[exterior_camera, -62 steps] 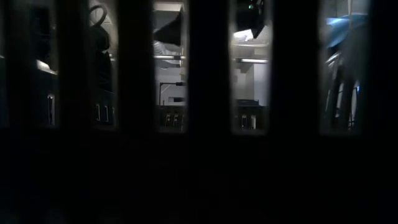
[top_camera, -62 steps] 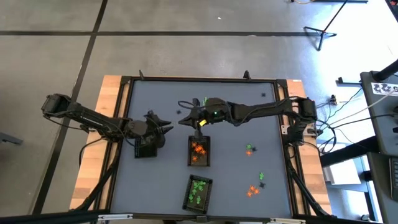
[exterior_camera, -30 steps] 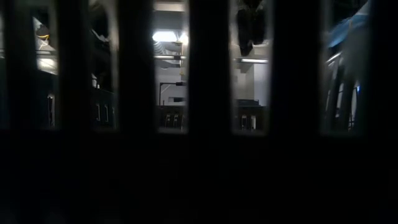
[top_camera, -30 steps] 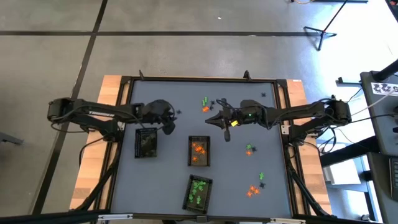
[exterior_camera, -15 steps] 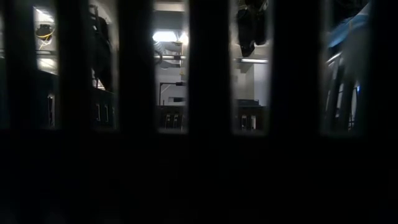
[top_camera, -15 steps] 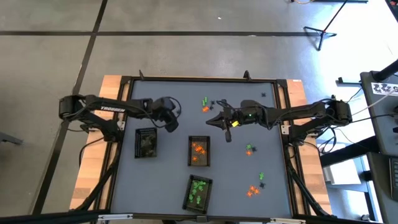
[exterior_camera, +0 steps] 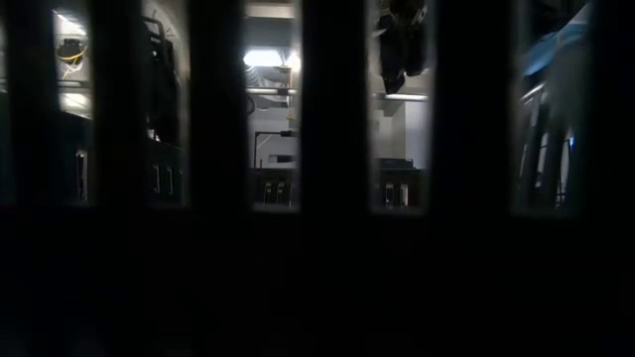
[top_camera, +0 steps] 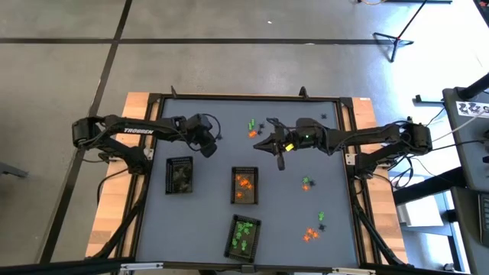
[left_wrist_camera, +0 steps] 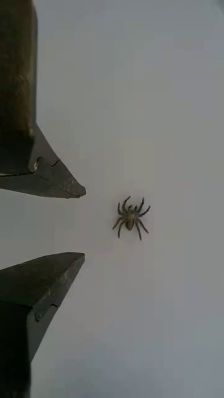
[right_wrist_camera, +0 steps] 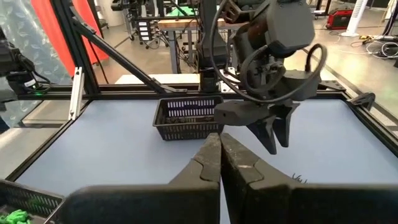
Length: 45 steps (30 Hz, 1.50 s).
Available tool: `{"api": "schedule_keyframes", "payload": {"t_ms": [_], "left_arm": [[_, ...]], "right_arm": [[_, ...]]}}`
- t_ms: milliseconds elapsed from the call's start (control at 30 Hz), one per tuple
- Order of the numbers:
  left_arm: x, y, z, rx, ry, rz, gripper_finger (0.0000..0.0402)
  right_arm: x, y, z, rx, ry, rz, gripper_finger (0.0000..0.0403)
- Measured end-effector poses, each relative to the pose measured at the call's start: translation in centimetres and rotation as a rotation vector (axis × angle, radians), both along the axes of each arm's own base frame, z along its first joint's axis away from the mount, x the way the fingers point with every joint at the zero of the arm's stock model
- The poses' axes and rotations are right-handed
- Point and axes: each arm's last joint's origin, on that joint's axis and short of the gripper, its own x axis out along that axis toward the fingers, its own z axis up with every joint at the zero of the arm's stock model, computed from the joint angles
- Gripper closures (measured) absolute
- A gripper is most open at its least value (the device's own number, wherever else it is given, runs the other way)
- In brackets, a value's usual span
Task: Sort Halloween decoration
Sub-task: Put the black spider toy into the top left black basket
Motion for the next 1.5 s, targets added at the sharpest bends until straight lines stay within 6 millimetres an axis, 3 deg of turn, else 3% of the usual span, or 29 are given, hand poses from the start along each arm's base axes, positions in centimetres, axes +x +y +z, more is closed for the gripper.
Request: {"api": "schedule_keyframes", "payload": {"t_ms": [233,567,767,1067,1500], "left_arm": [[0.0,0.7,0.2,0.001,-0.044,0.051,0.0257],[0.3,1.5,-0.5,-0.028,-0.067,0.119,0.0257],[1.7,3.0,-2.5,-0.103,-0.031,0.121,0.0257],[3.8,4.6,-3.0,-0.122,-0.024,0.159,0.0257],[3.9,4.7,-3.8,-0.139,0.013,0.152,0.0257]], "right_arm": [[-0.4,-0.4,-0.4,-0.003,-0.058,0.000,0.0402],[-2.9,-2.2,-1.0,0.065,-0.129,-0.057,0.0402],[-2.9,-2.1,-0.8,0.064,-0.142,-0.051,0.0402],[-2.9,-2.1,-1.2,0.077,-0.105,-0.030,0.0402],[-2.9,-2.0,-1.8,0.114,-0.042,-0.036,0.0402]]}}
